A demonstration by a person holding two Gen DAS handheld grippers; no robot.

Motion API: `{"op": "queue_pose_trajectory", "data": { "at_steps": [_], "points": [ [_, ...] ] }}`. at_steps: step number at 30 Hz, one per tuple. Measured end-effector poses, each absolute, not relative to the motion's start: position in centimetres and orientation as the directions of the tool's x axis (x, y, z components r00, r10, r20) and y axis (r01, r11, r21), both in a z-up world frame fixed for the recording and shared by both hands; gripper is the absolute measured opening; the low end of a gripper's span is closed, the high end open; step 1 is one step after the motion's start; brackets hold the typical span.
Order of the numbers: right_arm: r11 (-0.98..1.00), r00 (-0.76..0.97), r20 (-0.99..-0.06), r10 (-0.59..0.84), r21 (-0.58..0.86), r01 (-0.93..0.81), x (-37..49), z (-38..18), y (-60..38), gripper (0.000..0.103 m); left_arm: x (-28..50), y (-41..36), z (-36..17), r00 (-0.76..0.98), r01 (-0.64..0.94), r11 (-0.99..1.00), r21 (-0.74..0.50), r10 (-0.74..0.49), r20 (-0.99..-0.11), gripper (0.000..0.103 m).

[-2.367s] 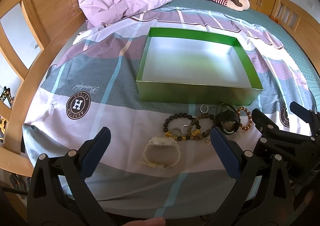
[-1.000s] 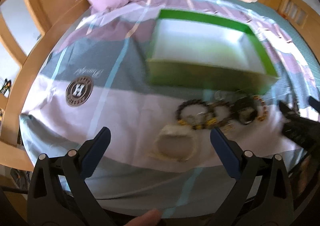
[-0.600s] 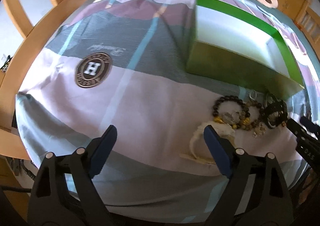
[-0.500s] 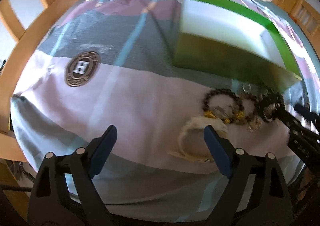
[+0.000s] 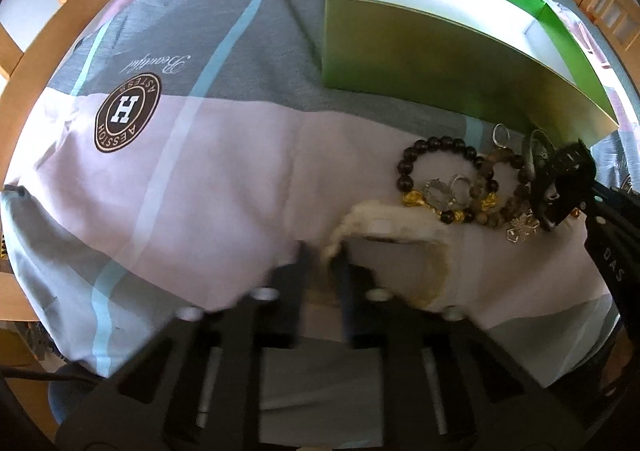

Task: Organize jewelry
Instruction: 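Grasp the white strap watch with the left tool while the right tool grasps the black watch, then drop the white watch into the green box with the left tool while the right drops the black watch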

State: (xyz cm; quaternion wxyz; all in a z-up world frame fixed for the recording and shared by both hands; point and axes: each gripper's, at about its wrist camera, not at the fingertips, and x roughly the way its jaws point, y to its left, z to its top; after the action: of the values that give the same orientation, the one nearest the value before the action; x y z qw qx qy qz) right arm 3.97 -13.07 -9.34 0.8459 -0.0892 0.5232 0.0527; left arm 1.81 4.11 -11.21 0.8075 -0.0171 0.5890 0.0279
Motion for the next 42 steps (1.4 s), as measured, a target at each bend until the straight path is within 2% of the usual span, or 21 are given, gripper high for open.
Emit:
{"op": "queue_pose_trajectory", "data": {
  "at_steps": [8, 13, 16, 21, 28, 31, 37, 38, 40, 42],
  "points": [
    [0.983, 0.479, -0.878, 0.005, -0.083, -0.163, 3.3, -7.3, -13.9, 0.006, 1.4, 4.4, -9.3, 0.343, -0.073, 0.997, -0.01, 0.016, -0.939, 0.007],
    [0.987, 0.542, -0.84, 0.023, -0.068, -0.147, 3.4, -4.2, -14.6, 0.006, 1.6, 5.9, -6.0, 0.391, -0.077, 0.994, -0.075, -0.039, -0.92, 0.007],
    [0.985, 0.545, -0.839, 0.011, -0.084, -0.149, 3.7, -4.1, -14.4, 0.006, 2.1, 7.1, -4.9, 0.404, -0.087, 0.989, -0.117, -0.072, -0.912, 0.007],
    [0.992, 0.543, -0.837, 0.063, -0.006, -0.123, 3.9, -3.5, -15.5, 0.006, 2.6, 8.0, -3.6, 0.411, -0.081, 0.982, -0.17, -0.122, -0.903, 0.007],
    [0.996, 0.624, -0.778, 0.073, 0.03, -0.079, 6.3, -0.9, -16.9, 0.006, 5.7, 6.6, -0.7, 0.476, -0.038, 0.984, -0.175, -0.136, -0.869, 0.007],
    [0.998, 0.637, -0.769, 0.058, 0.035, -0.048, 9.0, -1.2, -17.8, 0.006, 8.5, 5.4, 0.1, 0.497, -0.02, 0.979, -0.202, -0.166, -0.852, 0.007],
    [0.999, 0.544, -0.839, 0.037, 0.041, -0.004, 13.6, -5.4, -18.7, 0.007, 14.6, 1.7, -1.5, 0.471, 0.023, 0.988, -0.154, -0.146, -0.87, 0.009],
    [0.999, 0.532, -0.846, 0.036, 0.038, -0.007, 13.9, -5.8, -18.6, 0.009, 15.5, 1.2, -2.1, 0.457, 0.028, 0.988, -0.153, -0.148, -0.877, 0.011],
    [0.999, 0.509, -0.86, 0.049, 0.049, -0.014, 14.1, -6.5, -18.8, 0.02, 16.3, 0.9, -3.0, 0.439, 0.027, 0.988, -0.153, -0.149, -0.886, 0.016],
    [0.998, 0.524, -0.85, 0.062, 0.066, -0.012, 13.3, -5.8, -19.1, 0.048, 16.3, 0.9, -3.5, 0.44, 0.016, 0.987, -0.16, -0.151, -0.885, 0.028]
  ]
}}
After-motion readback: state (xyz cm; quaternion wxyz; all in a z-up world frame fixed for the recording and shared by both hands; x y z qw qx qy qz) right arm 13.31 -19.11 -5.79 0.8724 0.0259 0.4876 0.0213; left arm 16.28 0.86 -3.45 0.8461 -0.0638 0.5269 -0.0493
